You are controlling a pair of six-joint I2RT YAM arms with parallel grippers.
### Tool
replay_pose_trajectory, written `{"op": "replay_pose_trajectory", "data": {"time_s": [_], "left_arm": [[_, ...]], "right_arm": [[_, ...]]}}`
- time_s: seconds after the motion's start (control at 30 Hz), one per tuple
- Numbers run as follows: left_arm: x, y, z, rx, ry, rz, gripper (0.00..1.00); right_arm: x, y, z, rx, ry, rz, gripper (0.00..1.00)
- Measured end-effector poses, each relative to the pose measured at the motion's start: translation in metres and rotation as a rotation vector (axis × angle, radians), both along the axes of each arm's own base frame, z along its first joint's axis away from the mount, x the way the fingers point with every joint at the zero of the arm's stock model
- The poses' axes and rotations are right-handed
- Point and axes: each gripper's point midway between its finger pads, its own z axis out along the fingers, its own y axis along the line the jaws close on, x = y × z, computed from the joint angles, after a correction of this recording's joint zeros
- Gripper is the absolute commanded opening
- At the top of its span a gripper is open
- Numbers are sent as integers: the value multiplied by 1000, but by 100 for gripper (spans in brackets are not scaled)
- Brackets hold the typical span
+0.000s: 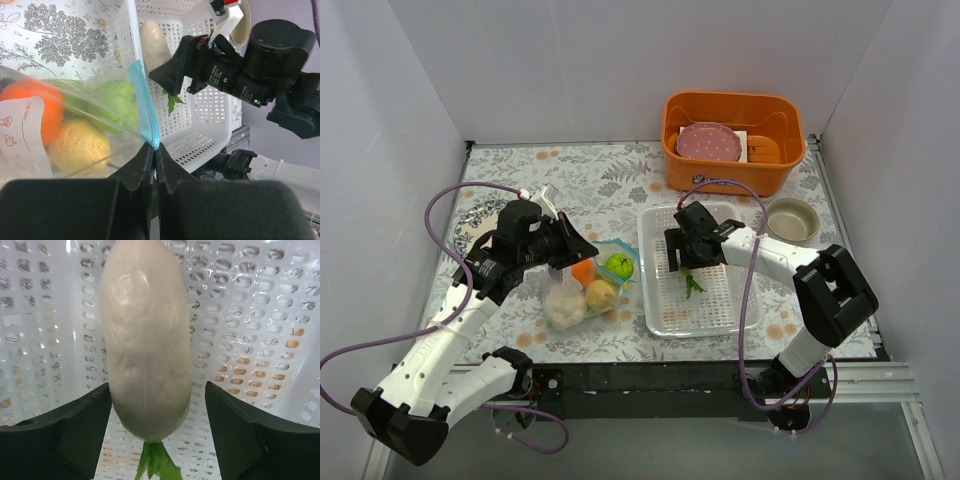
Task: Place the food in the zip-top bag and seal the zipper
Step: Pick up the fake vegetable from the bin.
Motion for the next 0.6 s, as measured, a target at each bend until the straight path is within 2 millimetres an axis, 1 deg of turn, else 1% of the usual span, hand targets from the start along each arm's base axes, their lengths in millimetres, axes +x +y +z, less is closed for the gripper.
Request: {"op": "replay_pose_trajectory", "data": {"time_s": [0.17, 0.27, 0.37, 0.47, 0.5, 0.6], "left_arm": [[1, 0, -1, 0, 1, 0, 0], [1, 0, -1, 1, 2, -1, 0], [1, 0, -1, 1, 2, -1, 0], [1, 0, -1, 1, 2, -1, 0], [1, 0, -1, 1, 2, 0, 0], [1, 0, -1, 1, 2, 0, 0]], "right_arm": [[4, 6, 27, 93, -97, 6, 82], [3, 10, 34, 145, -132, 17, 82], [5, 16, 29, 159, -125, 30, 81], [5, 20, 17, 155, -98, 45, 76], [4, 21, 12, 152, -85, 48, 73], [2, 22, 7, 153, -68, 55, 56]]}}
